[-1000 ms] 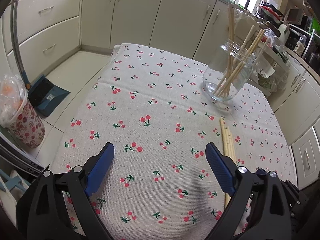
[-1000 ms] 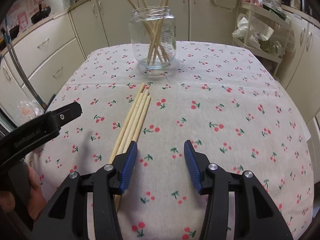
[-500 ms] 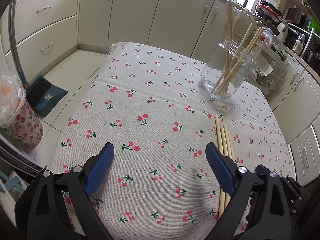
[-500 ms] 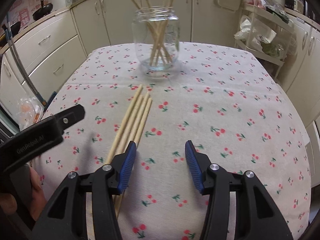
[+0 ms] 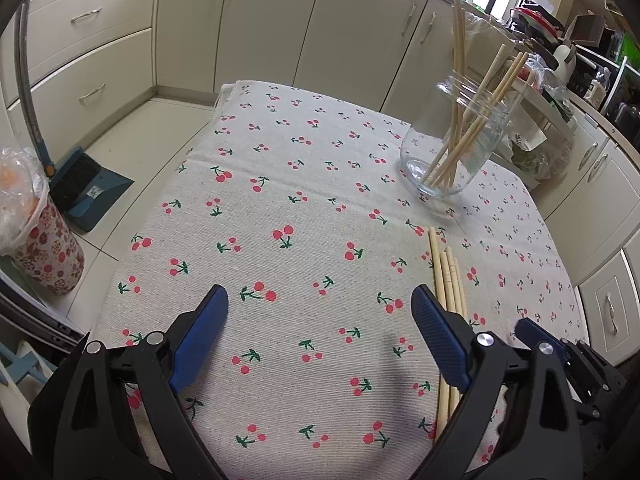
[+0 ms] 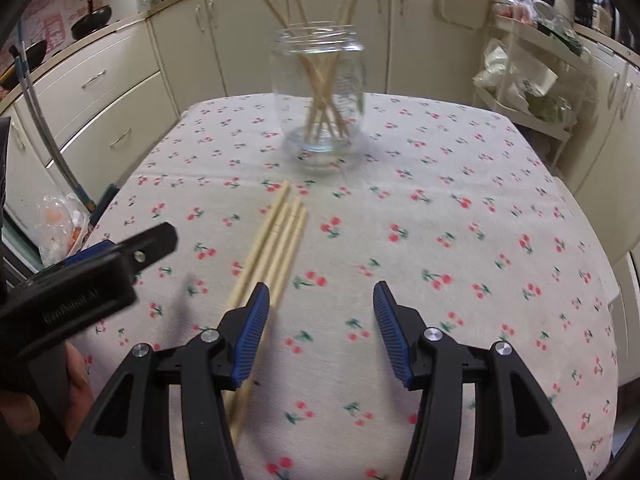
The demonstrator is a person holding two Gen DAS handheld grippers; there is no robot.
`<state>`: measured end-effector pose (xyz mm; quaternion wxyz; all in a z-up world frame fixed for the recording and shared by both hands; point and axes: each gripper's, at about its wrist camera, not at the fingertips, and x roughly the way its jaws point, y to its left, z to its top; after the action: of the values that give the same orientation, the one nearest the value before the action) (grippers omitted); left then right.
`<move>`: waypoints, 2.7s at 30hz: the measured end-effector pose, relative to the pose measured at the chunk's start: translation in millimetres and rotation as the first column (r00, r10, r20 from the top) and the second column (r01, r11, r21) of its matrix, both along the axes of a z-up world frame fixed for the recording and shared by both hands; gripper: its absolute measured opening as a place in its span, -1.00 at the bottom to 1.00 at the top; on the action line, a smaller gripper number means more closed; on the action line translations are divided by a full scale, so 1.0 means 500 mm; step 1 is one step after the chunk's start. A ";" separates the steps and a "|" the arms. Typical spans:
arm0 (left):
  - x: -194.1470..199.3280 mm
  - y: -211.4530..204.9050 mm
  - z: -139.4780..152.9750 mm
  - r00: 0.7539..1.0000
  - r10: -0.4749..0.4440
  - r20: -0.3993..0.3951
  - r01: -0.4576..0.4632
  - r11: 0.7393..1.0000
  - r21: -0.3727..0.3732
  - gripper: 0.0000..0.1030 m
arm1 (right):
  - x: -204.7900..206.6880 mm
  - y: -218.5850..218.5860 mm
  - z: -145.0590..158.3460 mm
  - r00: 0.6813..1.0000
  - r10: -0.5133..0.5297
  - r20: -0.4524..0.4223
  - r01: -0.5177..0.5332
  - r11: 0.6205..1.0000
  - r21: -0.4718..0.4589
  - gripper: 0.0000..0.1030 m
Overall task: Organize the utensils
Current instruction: 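Move both tools back toward the sticks lying on the cloth, then close the right tool on a loose stick while the left tool closes on a bundle stick, then lift the stick with the left tool and carry it over the jar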
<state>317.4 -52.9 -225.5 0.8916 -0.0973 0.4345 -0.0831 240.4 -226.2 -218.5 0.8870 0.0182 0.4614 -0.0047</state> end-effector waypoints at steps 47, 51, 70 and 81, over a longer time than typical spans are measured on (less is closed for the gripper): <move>0.105 -0.189 -0.007 0.974 -0.215 -0.068 0.225 0.925 0.305 0.31 | 0.017 -0.074 -0.012 0.995 0.093 -0.047 -0.093 0.996 -0.003 -0.41; 0.109 -0.209 0.002 0.957 -0.278 -0.086 0.291 0.915 0.281 -0.27 | 0.019 -0.082 -0.010 0.993 0.099 -0.064 -0.099 0.995 0.001 -0.73; 0.098 -0.093 0.287 0.898 -0.191 0.395 0.255 0.960 -0.115 -0.91 | 0.015 -0.121 -0.015 0.997 0.056 -0.050 -0.048 0.986 0.161 -0.89; 0.193 -0.158 0.396 0.773 0.084 0.629 0.061 0.976 -0.207 -0.91 | 0.007 -0.162 -0.016 1.000 -0.014 0.011 0.010 0.942 0.335 -0.89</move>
<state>413.7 -131.7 -27.7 0.9702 -0.1622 0.0966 -0.1520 244.1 -307.4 -226.7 0.8741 0.1714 0.4494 0.0685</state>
